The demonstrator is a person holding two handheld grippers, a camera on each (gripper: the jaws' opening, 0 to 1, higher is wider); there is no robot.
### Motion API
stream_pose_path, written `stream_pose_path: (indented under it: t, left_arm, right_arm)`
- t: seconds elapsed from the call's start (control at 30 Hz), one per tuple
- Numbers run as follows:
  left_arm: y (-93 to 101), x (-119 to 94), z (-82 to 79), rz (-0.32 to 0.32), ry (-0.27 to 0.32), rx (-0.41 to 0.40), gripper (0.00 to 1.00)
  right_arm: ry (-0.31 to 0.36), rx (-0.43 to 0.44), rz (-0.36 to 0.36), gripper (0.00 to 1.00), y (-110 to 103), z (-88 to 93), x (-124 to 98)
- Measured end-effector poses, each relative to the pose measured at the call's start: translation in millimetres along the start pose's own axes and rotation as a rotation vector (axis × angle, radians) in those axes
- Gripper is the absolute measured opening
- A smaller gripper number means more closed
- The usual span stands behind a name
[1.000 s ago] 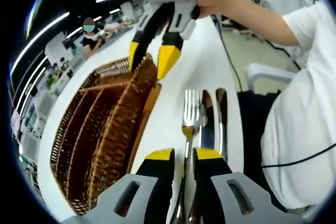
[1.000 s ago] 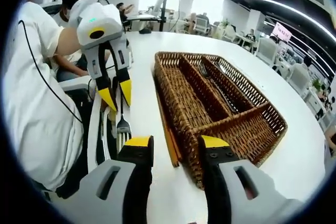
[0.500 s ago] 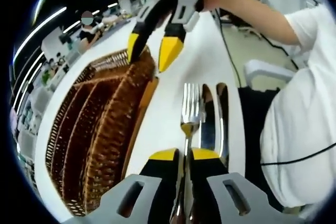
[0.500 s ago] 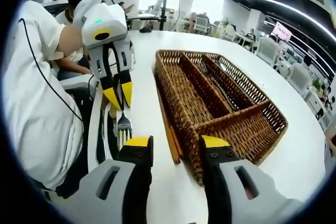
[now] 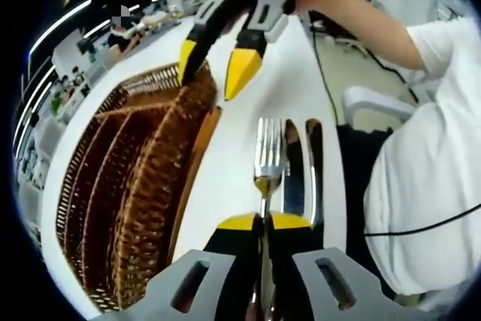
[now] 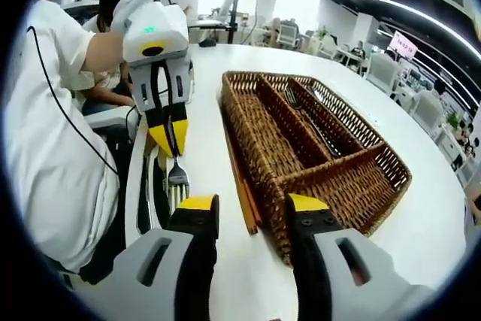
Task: Arrange the knives, forks, and spoons in their matching storage slots by inserting each utensil handle-first until every utensil is classified and aligned in the correct compartment
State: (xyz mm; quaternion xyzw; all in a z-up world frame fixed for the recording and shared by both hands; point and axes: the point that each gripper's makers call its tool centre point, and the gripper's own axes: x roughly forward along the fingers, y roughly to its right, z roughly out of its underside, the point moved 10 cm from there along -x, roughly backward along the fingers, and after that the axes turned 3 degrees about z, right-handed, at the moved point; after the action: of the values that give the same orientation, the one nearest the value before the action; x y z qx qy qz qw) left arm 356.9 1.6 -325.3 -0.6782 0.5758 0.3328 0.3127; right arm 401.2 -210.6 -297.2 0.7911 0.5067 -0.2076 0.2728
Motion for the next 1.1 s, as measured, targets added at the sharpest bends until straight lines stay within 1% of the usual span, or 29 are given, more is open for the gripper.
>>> stream_pose_path:
  t: [0.3, 0.77, 1.1]
  left_arm:
    - [-0.6, -0.1, -0.5, 0.004, -0.009, 0.01, 0.03]
    - [-9.3, -3.0, -0.1, 0.0, -0.035, 0.023, 0.02]
    - [-15.1, -8.3, -2.9, -0.008, -0.056, 0.05, 0.02]
  right_arm:
    - [-0.002, -0.005, 0.0, 0.37, -0.7, -1.1, -0.2]
    - [-0.002, -0.002, -0.001, 0.36, 1.8, -0.9, -0.5]
    - [0.004, -0.004, -0.002, 0.36, 4.0, -3.5, -1.4]
